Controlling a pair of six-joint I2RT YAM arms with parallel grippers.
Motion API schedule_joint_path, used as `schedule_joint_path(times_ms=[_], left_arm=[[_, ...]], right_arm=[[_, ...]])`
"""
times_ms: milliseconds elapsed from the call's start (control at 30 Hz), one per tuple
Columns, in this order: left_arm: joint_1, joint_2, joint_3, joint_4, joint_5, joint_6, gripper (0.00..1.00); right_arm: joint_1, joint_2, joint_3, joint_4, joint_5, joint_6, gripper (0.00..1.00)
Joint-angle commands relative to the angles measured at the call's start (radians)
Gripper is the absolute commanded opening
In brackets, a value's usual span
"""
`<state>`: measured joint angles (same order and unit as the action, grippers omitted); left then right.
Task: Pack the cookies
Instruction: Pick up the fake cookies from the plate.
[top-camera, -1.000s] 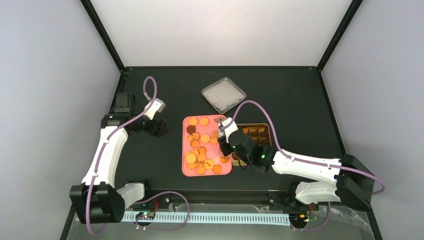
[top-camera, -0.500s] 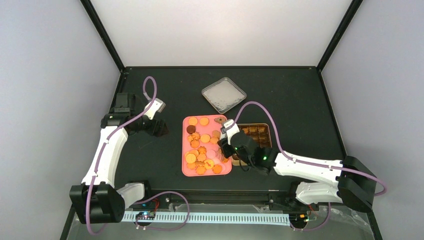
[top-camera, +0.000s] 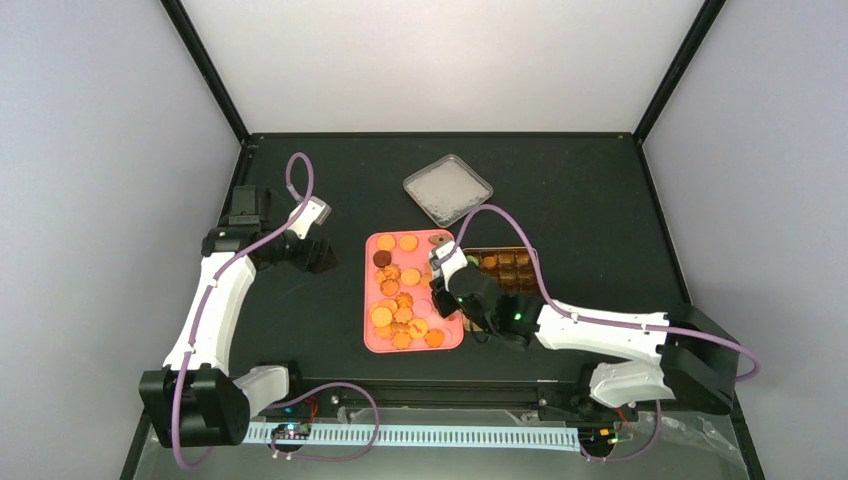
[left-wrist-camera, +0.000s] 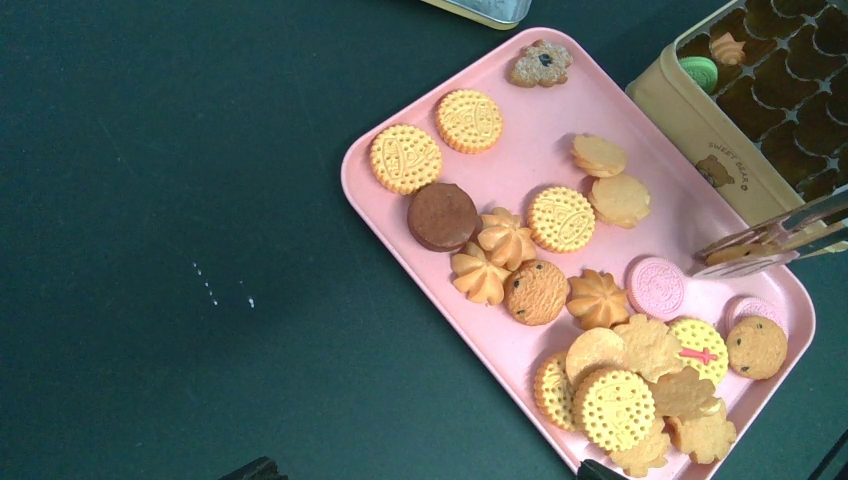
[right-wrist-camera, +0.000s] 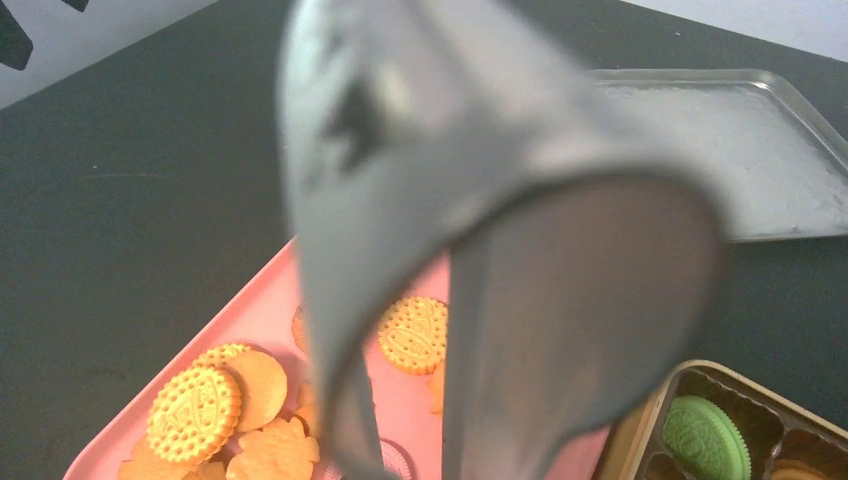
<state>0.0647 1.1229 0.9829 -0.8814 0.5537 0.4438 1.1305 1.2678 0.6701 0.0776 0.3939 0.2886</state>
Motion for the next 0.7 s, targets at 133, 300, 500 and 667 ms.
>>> schedule_joint_path(times_ms=[133, 300, 500, 667], left_arm=[[0.01, -0.015, 0.017, 0.008, 0.008, 0.001, 0.78], [0.009, -0.016, 0.015, 0.009, 0.012, -0.002, 0.77], [0.009, -0.015, 0.023, 0.005, 0.018, -0.003, 0.77], [0.009, -0.014, 0.036, -0.003, 0.021, -0.001, 0.77]], right_arm=[[0.008, 0.018, 0.067, -0.035, 0.052, 0.011, 0.07], [0.005, -0.039, 0.112, -0.079, 0.086, 0.006, 0.01], [-0.06, -0.151, 0.169, -0.114, 0.104, -0.04, 0.01], [-0.218, -0.208, 0.179, -0.127, 0.069, -0.079, 0.01]])
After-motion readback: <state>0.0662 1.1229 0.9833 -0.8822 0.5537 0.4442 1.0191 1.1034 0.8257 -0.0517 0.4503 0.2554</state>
